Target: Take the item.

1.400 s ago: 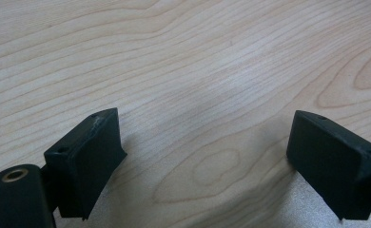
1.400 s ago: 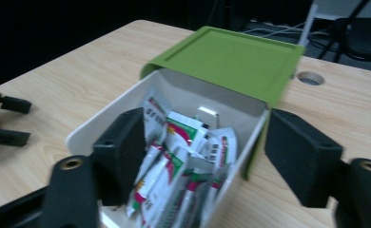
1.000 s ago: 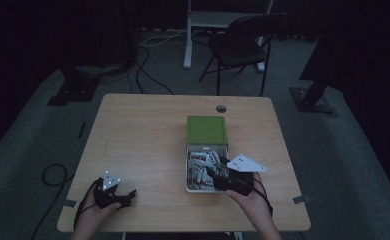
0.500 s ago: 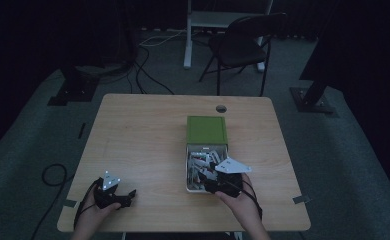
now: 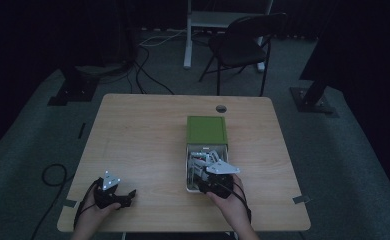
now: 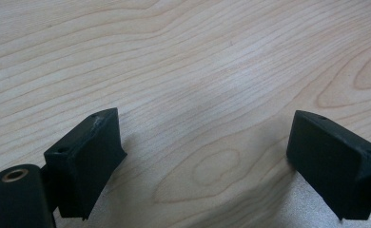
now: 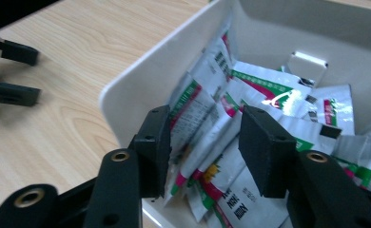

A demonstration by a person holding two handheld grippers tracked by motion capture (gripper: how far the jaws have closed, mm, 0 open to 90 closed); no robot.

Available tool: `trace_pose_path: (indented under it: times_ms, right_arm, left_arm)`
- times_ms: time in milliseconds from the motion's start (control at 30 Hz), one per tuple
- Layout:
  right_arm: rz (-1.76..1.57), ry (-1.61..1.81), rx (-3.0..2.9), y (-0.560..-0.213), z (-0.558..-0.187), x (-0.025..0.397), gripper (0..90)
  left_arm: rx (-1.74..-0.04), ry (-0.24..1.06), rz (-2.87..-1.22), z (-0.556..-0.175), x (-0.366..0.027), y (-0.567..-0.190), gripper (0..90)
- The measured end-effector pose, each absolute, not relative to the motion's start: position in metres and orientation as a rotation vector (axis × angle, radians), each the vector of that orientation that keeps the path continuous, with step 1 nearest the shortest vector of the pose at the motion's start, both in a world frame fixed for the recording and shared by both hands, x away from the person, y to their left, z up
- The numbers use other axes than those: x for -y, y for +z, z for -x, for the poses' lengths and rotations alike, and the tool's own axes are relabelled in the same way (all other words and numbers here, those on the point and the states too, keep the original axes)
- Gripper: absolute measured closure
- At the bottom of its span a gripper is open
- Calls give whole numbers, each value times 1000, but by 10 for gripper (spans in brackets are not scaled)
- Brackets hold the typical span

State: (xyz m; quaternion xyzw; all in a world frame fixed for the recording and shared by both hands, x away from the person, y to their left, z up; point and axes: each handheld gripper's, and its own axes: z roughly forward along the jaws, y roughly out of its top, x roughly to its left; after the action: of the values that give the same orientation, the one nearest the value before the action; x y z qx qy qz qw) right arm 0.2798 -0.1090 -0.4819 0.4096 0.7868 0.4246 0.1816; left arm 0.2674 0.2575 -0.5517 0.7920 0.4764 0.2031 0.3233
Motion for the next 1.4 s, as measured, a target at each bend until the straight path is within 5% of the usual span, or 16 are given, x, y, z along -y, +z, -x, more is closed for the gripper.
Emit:
trace_pose_path:
  times_ms: [1400]
  right_arm:
    - [-1372,1144,-2178,-501,-285,90,864]
  left_arm:
    - [-1250,533,-2078,-267,-257,-552,122]
